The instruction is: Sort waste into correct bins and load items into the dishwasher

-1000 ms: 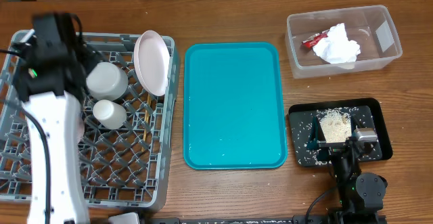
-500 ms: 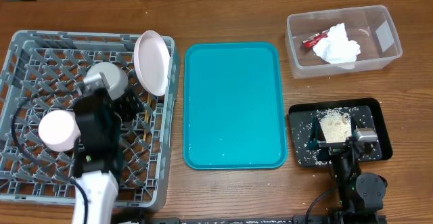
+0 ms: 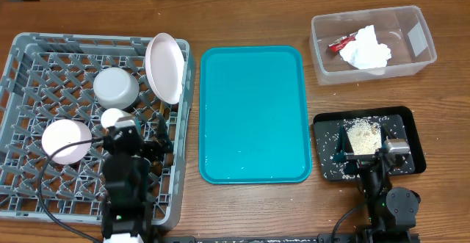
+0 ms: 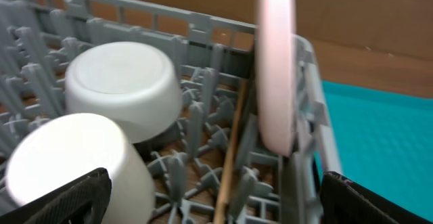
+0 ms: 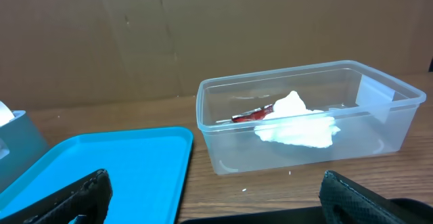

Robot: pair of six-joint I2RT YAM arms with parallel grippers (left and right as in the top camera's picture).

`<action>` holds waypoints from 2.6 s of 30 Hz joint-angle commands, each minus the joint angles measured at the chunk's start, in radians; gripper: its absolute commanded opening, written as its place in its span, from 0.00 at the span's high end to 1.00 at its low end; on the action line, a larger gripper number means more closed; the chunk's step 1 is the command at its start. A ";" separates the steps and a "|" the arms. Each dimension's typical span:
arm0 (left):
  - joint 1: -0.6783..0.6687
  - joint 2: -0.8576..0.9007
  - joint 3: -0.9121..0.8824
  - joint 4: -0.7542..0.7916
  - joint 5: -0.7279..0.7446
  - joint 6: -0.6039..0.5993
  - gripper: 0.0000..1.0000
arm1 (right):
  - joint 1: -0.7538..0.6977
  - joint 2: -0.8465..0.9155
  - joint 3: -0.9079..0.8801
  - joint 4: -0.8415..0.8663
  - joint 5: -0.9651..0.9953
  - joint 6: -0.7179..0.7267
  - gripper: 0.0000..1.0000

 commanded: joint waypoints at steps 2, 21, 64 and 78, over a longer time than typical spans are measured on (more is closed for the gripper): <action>-0.074 -0.081 -0.051 0.008 -0.085 0.042 0.00 | -0.003 -0.008 -0.010 0.005 0.010 -0.007 0.00; -0.100 -0.423 -0.135 -0.139 -0.016 0.208 0.00 | -0.003 -0.008 -0.010 0.005 0.010 -0.007 0.00; -0.100 -0.673 -0.134 -0.311 0.005 0.229 0.00 | -0.003 -0.008 -0.010 0.005 0.010 -0.007 0.00; -0.100 -0.673 -0.134 -0.311 0.005 0.229 0.00 | -0.003 -0.008 -0.010 0.006 0.010 -0.007 0.00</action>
